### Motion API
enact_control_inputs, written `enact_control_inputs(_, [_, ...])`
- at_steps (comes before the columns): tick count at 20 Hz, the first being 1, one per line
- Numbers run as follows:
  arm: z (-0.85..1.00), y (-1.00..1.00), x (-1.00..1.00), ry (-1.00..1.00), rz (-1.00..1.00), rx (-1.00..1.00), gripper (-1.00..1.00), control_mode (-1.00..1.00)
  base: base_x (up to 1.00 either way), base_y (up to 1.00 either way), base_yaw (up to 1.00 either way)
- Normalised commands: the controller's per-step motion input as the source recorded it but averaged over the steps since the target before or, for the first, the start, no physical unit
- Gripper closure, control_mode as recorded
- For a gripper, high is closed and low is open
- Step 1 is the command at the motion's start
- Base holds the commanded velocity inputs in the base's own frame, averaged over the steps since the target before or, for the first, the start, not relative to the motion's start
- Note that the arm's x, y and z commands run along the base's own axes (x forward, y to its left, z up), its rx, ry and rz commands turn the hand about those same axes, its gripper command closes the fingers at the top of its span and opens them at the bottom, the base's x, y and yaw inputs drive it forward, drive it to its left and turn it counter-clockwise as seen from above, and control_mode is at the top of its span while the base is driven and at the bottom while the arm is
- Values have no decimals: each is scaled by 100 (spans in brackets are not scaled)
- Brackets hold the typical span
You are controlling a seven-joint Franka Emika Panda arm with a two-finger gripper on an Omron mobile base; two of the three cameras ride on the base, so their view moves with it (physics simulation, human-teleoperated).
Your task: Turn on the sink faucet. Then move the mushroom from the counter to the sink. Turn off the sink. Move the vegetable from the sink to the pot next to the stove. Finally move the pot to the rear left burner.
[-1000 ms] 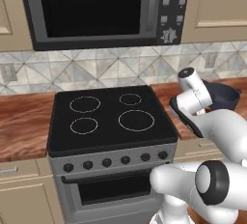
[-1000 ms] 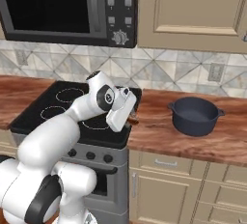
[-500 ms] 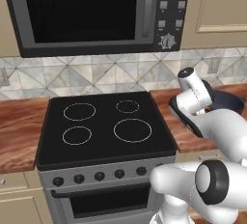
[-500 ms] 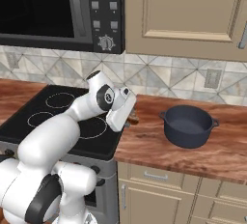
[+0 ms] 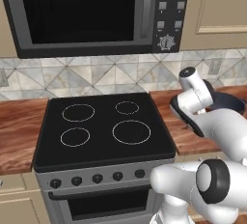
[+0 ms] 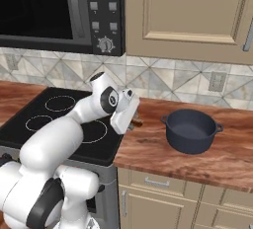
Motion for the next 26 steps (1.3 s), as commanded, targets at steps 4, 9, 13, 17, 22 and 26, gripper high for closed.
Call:
enact_control_inputs(4, [-2,-2,-7,0,9,0,100,-100,0,0,0])
enact_control_inputs(9, [-2,-15,-33,0,19,0,100,-100,0,0,0])
enact_control_inputs(13, [1,-26,-36,-2,23,0,100,-100,0,0,0])
enact_control_inputs(17, [5,-33,-31,-3,24,0,100,-100,0,0,0])
enact_control_inputs(22, [2,-51,-22,-3,28,0,100,-100,0,0,0])
enact_control_inputs(26, [10,-49,-5,0,26,0,100,-100,0,0,0])
